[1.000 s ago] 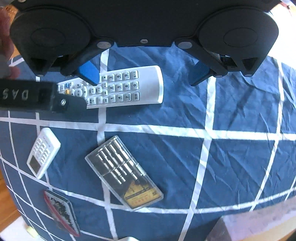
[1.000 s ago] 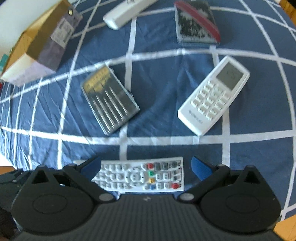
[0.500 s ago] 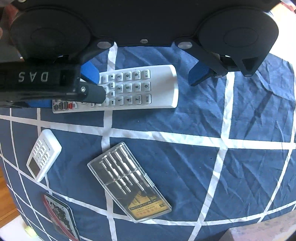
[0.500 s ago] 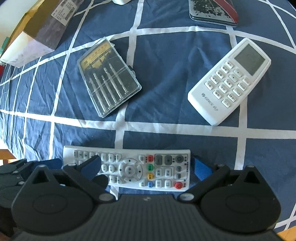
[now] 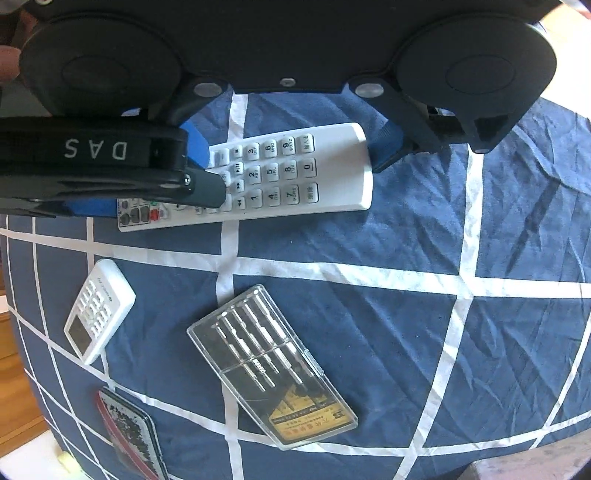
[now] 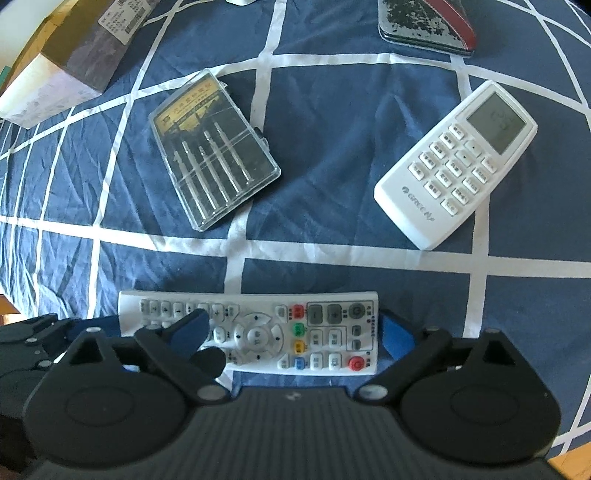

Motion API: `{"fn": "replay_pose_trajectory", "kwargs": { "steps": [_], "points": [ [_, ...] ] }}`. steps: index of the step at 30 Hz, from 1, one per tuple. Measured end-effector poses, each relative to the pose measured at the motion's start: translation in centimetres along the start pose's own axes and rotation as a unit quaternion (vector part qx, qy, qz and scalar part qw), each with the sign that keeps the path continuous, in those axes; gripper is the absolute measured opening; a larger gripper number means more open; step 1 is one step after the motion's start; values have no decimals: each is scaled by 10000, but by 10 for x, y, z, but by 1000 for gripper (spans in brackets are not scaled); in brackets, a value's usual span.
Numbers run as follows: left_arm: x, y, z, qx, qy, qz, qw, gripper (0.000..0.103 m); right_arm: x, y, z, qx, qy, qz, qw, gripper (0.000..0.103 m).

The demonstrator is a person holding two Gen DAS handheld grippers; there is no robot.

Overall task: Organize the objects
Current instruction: 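Close the right tool on the white TV remote, then carry the TV remote with the right tool over the cardboard box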

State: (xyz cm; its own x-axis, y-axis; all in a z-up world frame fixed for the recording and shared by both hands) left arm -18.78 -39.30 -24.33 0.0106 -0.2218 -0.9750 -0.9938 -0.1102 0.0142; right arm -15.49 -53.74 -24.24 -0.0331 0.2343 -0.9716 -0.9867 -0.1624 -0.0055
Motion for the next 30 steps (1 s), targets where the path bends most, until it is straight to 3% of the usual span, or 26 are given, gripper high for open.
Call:
{"fn": "replay_pose_trajectory", "kwargs": {
  "steps": [8,16,30],
  "points": [
    [-5,-2,4,27,-78,-28,10000,91,1,-2,5,93,-30,14,10000,95],
    [-40,-14,20,58,-191,-270,9994,91,-20,-14,28,59,-123,-191,9997,95],
    [-127,-63,80,243,-377,-693,9966,91,-66,-69,119,24,-306,-680,9972,95]
  ]
}}
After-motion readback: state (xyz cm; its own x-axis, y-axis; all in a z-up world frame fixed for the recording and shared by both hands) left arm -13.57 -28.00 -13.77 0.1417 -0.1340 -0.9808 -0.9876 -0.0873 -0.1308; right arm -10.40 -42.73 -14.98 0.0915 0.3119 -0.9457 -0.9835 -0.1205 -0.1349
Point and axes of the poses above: each gripper's, at about its wrist camera, not at the fingertips, and x roughly the way its jaws point, z to its left, y to its underside, the point moved 4 cm from there along x, roughly the way its jaws point, and after that the axes turned 4 degrees about z, right-handed, at the moved point
